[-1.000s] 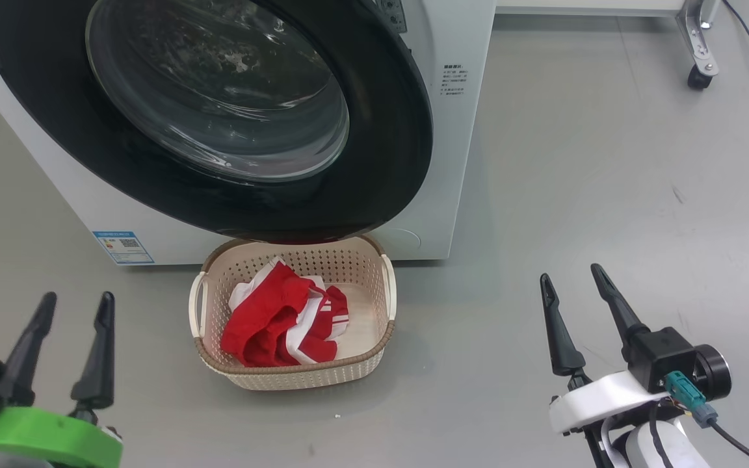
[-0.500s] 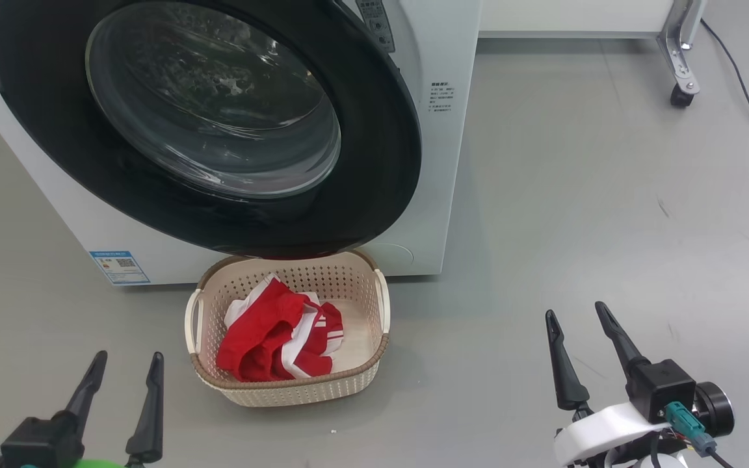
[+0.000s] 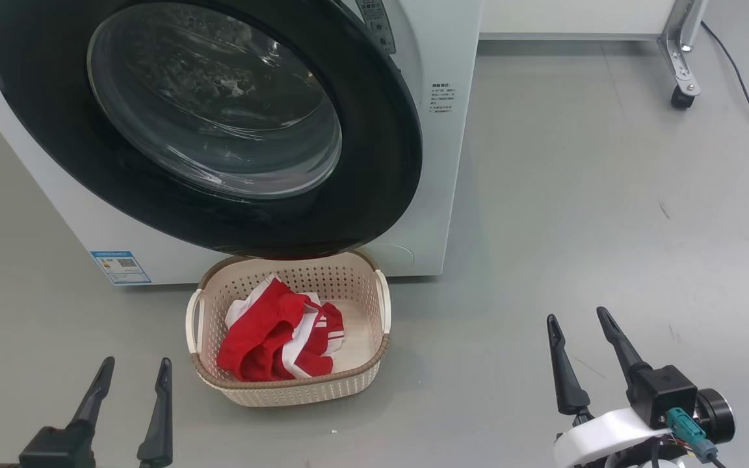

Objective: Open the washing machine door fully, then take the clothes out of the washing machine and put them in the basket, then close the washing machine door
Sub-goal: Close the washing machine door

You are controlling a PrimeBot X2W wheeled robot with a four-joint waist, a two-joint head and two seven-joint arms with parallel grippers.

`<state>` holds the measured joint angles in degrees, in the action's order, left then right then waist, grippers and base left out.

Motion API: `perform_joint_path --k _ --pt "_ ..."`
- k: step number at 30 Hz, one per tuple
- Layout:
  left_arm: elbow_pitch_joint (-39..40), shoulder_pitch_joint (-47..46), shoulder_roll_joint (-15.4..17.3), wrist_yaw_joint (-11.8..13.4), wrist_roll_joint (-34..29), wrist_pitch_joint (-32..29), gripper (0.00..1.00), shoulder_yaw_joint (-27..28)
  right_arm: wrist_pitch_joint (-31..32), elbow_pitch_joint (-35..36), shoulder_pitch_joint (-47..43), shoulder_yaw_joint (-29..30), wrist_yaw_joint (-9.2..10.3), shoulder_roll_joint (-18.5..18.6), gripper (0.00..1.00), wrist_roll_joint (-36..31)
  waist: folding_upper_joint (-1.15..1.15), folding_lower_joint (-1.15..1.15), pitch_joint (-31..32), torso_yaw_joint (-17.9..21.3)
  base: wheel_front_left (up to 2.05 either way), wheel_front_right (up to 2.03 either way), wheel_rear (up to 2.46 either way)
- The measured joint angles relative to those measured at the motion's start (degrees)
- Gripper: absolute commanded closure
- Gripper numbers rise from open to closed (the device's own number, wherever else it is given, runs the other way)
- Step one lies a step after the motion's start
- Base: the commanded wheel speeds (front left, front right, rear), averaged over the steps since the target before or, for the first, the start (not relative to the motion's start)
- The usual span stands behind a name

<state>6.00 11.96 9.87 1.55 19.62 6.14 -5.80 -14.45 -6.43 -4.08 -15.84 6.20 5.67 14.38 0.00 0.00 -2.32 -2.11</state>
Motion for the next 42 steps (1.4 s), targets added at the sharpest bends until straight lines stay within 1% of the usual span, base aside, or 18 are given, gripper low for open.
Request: perform_joint_path --k 13,24,25,26,35,37,42 --pt "-0.32 -0.01 -0.69 0.52 -0.66 0.60 0.00 -1.27 0.02 0.46 -0.03 0.00 0.02 -0.16 0.00 0.00 0.00 0.00 -0.24 -0.36 0.00 0.00 0.00" --pt "-0.66 -0.07 -0.92 0.67 -1.00 1.57 0.00 -1.27 0.11 0.56 -0.03 0.00 0.08 -0.20 0.00 0.00 0.00 0.00 -0.42 -0.98 0.00 0.00 0.00" --pt "-0.71 -0.08 -0.96 0.67 -1.00 1.58 0.00 -1.29 0.11 0.58 -0.03 0.00 0.08 -0.20 0.56 0.00 0.00 0.00 -0.44 -1.03 0.00 0.00 0.00" --pt "-0.80 -0.08 -0.96 0.67 -1.02 1.59 0.00 -1.29 0.11 0.68 -0.03 0.01 0.08 -0.22 1.00 0.03 0.00 0.00 -0.45 -1.08 0.00 0.00 0.00" --pt "-0.98 -0.31 -1.24 0.66 -1.57 2.03 0.00 -2.59 0.57 1.19 -0.07 0.44 0.04 -0.05 1.00 0.13 0.00 0.00 -0.66 -2.20 0.00 0.00 0.00" --pt "-0.98 -0.58 -1.26 0.65 -1.58 2.10 0.00 -2.78 1.14 1.20 -0.04 0.32 -0.23 0.25 1.00 0.14 0.00 0.00 -0.80 -2.66 0.00 0.00 0.00" --pt "-0.70 -1.86 -1.42 0.41 -1.76 2.47 0.00 -3.67 2.37 1.11 0.62 -0.09 -1.66 1.80 1.00 0.20 0.00 0.00 -1.29 -4.16 0.00 0.00 0.00"
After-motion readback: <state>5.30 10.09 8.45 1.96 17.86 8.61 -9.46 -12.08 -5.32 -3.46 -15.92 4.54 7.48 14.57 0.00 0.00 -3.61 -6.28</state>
